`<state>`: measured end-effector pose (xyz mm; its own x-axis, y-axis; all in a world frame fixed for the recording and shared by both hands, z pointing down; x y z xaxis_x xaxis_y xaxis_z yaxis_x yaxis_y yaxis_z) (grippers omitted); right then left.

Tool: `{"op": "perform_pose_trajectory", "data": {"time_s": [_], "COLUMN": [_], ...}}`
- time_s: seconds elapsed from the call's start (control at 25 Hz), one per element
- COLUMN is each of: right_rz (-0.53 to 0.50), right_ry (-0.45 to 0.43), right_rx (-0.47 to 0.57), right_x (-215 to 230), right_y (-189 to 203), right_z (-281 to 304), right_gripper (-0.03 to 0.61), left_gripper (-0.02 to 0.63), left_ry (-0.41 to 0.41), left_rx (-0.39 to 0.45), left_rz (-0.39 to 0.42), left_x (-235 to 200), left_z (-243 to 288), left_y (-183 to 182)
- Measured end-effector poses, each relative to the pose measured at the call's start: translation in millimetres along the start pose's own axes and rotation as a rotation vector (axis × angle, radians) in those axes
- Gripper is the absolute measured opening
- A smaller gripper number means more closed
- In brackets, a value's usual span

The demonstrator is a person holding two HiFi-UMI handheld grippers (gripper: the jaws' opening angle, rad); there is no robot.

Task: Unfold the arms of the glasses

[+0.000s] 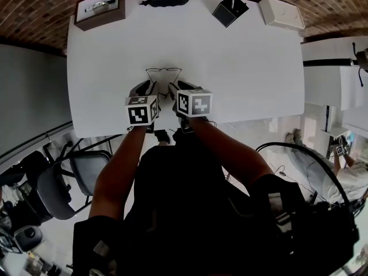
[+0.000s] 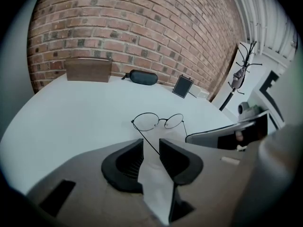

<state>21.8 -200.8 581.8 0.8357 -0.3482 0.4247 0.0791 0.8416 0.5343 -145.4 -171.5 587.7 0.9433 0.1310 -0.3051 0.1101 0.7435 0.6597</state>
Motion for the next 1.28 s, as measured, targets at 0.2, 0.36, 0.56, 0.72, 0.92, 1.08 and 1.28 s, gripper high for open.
{"op": "perform_pose_trajectory", "data": {"time_s": [0.2,0.36,0.56,0.72,0.92,1.08,1.28], "right_rz": [-0.039,-0.065,-0.126,-0.178,-0.226,-0.276,-0.301], "right_ry": [0.006,-0.021,0.010,0.006,-0.003,0.008,-0.002], "right_rx": [0.005,0.028,0.015,0.023,0.036,0.055,0.091], "right_x": [11,22,23,26,26,27,24], "right_y": [-3,-1,-14,-17,-18,-18,-23], "right_z": [-3,5,-7,-6,-7,-9,-18], "right_gripper": [0.124,0.123,0.123,0.123,0.123,0.124,0.124], "left_gripper": [0.109,0.107,0.107,0.107,0.107,0.107,0.109], "left_ry": [-0.002,-0.005,0.001,0.007,0.010,0.009,0.014], "left_rx": [-0.005,-0.009,-0.005,0.002,0.001,0.015,0.067], "left_rz": [0.049,0.093,0.096,0.103,0.138,0.143,0.130], "left_x": [-5,-12,-18,-19,-19,-18,-12], "left_z": [-3,-6,-8,-7,-5,-8,-21], "left_y": [-2,-4,-3,-6,-9,-13,-17]}}
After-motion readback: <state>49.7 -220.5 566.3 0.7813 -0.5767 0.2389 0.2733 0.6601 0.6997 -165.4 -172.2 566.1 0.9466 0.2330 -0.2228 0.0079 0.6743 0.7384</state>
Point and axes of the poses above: the fingertips, and each gripper's own axes: z forward along the fingers, x to its right, y out of its underside, the point moved 10 cm from there along -z, backward along the fingers, and after that the axes turned 1 degree about x, right-handed, at the moved point
